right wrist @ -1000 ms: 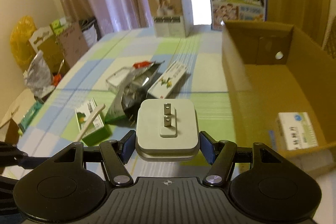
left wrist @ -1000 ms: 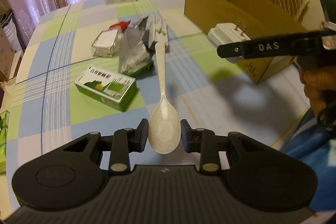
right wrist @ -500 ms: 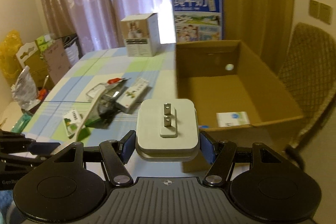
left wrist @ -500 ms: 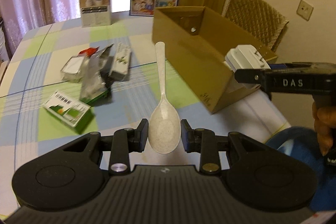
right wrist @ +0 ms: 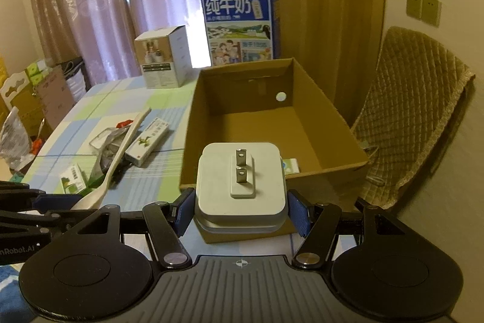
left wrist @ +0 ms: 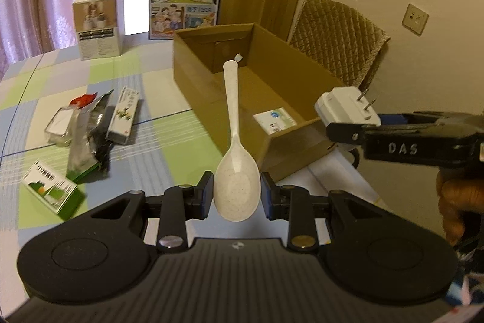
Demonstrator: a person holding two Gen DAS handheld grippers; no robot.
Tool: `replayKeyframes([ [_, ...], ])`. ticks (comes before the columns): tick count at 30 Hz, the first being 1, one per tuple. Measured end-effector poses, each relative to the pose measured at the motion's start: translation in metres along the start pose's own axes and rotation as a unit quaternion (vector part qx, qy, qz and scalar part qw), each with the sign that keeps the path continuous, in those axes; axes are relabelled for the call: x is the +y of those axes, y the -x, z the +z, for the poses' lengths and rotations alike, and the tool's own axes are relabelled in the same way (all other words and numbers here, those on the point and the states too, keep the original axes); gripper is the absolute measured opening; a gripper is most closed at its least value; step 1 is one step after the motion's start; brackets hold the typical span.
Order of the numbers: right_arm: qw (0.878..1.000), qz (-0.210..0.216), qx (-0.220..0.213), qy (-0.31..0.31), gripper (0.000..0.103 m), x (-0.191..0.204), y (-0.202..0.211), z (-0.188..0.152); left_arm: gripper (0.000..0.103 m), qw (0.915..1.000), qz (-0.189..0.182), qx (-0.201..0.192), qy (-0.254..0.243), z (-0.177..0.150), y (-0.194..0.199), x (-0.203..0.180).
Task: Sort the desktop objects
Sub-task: 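Lift the spoon and plug adapter and carry them over the cardboard box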
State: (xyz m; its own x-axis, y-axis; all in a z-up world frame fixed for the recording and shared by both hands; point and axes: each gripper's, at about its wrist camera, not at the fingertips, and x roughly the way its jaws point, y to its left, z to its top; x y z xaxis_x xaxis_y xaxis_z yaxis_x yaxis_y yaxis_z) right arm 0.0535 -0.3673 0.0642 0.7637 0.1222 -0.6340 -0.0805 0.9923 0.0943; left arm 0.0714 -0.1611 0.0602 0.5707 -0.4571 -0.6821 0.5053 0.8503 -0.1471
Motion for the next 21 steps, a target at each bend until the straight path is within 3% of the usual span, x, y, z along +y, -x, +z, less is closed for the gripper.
replayKeyframes([
  [21,1.000,-0.013,-0.018,-0.006,0.061,-0.055,-0.014,0.035,0.027,0.9996,-0.025,-0.013,-0.009,0.059,-0.052,-0.045],
])
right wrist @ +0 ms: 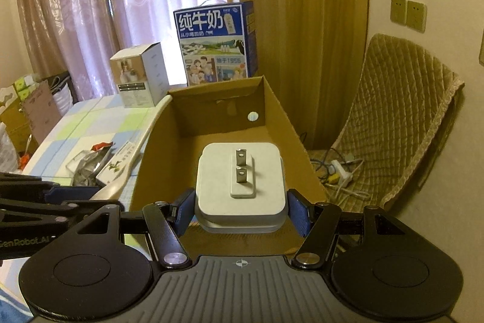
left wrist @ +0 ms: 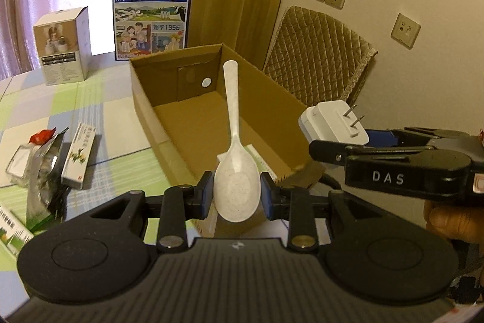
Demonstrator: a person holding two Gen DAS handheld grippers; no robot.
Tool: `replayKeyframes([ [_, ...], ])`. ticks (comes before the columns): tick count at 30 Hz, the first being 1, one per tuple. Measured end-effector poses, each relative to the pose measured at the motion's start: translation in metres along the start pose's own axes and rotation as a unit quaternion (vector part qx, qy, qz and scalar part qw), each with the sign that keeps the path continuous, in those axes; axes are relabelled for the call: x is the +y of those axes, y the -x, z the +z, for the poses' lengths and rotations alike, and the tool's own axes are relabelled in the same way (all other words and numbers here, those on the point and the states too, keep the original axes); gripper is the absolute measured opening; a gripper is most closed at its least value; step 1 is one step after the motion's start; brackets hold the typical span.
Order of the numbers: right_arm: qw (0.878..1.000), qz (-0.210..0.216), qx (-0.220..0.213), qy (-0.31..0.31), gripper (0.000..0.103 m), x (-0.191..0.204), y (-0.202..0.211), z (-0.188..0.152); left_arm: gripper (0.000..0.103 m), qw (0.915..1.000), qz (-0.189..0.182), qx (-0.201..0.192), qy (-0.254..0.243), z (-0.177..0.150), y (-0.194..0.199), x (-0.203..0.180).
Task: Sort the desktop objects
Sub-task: 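Lift the spoon and plug adapter and carry them over the cardboard box, then lower the spoon and plug adapter into the cardboard box and open both tools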
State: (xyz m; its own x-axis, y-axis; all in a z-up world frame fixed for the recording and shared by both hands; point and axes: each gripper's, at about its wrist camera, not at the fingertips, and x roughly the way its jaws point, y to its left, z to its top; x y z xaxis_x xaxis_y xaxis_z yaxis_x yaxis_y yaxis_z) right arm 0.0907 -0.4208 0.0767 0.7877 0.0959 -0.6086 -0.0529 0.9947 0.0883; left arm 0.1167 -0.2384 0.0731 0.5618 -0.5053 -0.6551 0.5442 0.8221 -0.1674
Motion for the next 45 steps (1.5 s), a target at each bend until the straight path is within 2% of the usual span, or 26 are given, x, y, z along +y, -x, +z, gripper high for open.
replayKeyframes([
  [9,1.000,-0.003,0.006,0.003,0.061,-0.012,-0.025,0.014,0.027,1.0000,0.005,0.002,0.005,0.017,-0.031,0.001],
  [23,1.000,-0.011,0.014,0.005,0.061,-0.023,-0.051,0.028,0.029,0.9999,0.001,0.010,0.013,0.022,-0.061,0.007],
  [25,1.000,-0.012,0.014,0.005,0.061,-0.023,-0.052,0.028,0.038,0.9999,0.010,0.003,0.011,0.020,-0.061,0.008],
  [32,1.000,-0.011,0.019,0.003,0.061,-0.024,-0.056,0.025,0.038,0.9995,0.028,-0.002,0.012,0.008,-0.048,0.019],
  [45,1.000,-0.005,0.024,0.008,0.061,-0.013,-0.063,0.026,0.038,0.9993,0.029,-0.006,0.021,0.001,-0.033,0.026],
])
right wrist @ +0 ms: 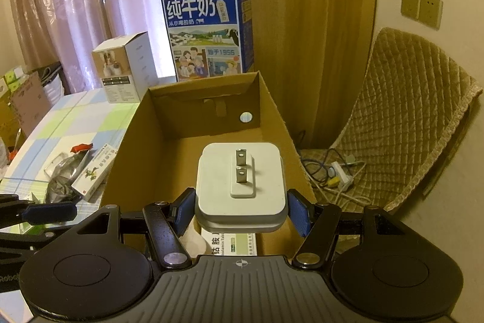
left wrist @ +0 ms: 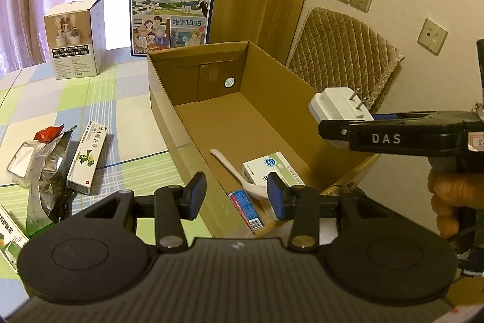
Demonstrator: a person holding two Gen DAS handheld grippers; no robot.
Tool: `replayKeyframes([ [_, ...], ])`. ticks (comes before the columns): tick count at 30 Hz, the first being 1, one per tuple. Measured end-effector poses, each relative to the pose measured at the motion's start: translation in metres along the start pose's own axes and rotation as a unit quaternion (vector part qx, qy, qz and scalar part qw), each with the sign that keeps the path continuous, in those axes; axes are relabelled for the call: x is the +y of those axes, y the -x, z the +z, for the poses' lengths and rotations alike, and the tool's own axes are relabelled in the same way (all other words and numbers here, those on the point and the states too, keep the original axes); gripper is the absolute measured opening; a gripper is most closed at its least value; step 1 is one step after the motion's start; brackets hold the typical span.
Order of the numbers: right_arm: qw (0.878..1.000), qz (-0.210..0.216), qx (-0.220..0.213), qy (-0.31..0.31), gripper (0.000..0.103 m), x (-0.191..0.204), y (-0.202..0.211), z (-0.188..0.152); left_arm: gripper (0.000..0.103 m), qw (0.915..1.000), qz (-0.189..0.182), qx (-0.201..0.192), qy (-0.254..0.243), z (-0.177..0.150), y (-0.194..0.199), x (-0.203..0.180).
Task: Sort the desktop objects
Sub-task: 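Lower the spoon and plug adapter into the cardboard box and open both tools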
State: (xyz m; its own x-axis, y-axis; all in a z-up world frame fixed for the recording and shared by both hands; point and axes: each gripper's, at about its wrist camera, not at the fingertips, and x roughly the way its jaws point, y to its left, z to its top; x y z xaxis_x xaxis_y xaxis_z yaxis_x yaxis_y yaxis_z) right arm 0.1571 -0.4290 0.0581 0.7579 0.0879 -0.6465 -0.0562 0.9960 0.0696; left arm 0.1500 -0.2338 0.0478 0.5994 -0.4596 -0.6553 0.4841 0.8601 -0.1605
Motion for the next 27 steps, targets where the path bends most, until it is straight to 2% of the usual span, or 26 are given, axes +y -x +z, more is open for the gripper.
replayKeyframes([
  [4,1.000,0.014,-0.008,-0.011,0.062,0.001,-0.006,0.002,0.038,1.0000,0.001,0.001,0.004,-0.001,0.000,0.002],
  [6,1.000,0.016,-0.011,-0.019,0.076,0.000,-0.007,0.004,0.038,1.0000,0.003,0.001,0.006,-0.002,0.000,0.004],
  [7,1.000,0.014,-0.014,-0.022,0.078,0.000,-0.006,0.004,0.038,1.0000,0.004,0.002,0.007,-0.003,0.000,0.006],
  [17,0.998,0.025,-0.019,-0.053,0.078,0.001,0.015,-0.008,0.038,0.9997,0.008,0.001,0.024,-0.010,0.008,0.015],
  [27,0.996,0.051,-0.032,-0.060,0.080,0.030,0.050,-0.022,0.039,0.9992,0.019,-0.004,0.034,-0.024,0.034,0.024],
])
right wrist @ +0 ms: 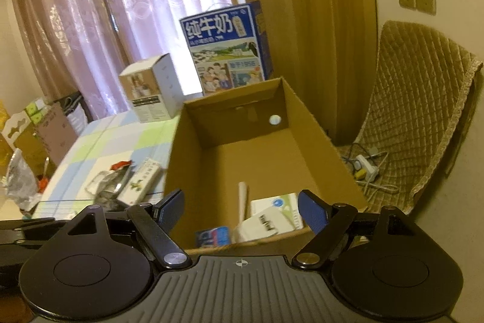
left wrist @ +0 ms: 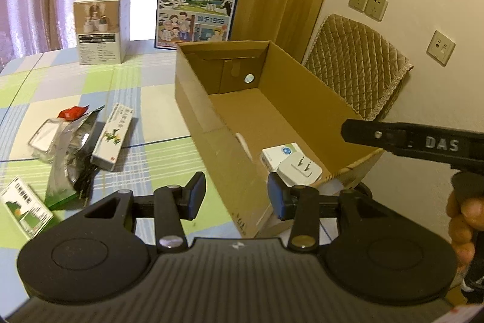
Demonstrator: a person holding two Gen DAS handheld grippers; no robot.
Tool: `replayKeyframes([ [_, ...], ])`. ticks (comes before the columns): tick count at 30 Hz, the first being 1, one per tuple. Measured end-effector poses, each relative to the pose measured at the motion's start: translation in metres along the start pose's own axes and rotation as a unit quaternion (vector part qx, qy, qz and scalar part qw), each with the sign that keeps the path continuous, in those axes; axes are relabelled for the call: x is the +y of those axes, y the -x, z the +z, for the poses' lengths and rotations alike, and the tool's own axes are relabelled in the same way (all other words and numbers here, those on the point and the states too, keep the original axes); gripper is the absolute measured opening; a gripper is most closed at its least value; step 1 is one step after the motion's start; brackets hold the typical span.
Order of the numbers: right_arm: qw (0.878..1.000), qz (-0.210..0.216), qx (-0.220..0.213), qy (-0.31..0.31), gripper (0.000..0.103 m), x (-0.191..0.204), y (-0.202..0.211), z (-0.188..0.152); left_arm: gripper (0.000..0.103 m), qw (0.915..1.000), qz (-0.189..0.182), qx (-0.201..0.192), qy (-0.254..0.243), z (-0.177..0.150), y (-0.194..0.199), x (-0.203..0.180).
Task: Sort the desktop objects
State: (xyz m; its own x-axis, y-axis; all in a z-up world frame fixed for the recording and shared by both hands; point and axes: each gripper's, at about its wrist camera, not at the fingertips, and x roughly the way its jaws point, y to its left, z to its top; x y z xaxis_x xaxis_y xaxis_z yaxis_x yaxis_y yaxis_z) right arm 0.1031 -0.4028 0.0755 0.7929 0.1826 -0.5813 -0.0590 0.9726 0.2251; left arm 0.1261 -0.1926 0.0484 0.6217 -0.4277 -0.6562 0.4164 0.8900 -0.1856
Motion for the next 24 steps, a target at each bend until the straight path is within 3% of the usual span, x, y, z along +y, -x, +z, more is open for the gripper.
replayKeyframes([
  [7,1.000,0.029,0.003,0.009,0.081,0.034,0.018,-0.021,0.043,0.9996,0.027,0.004,0.010,-0.025,0.030,0.029],
  [12,0.998,0.049,0.020,0.025,0.081,0.060,0.020,-0.040,0.047,0.9974,0.066,0.008,0.027,-0.046,0.055,0.062],
  [21,0.994,0.081,0.062,0.047,0.081,0.101,0.008,-0.072,0.063,0.9890,0.128,0.011,0.074,-0.078,0.096,0.123],
  [24,0.992,0.084,0.069,0.060,0.081,0.110,0.004,-0.079,0.076,0.9863,0.138,0.008,0.089,-0.087,0.106,0.137],
])
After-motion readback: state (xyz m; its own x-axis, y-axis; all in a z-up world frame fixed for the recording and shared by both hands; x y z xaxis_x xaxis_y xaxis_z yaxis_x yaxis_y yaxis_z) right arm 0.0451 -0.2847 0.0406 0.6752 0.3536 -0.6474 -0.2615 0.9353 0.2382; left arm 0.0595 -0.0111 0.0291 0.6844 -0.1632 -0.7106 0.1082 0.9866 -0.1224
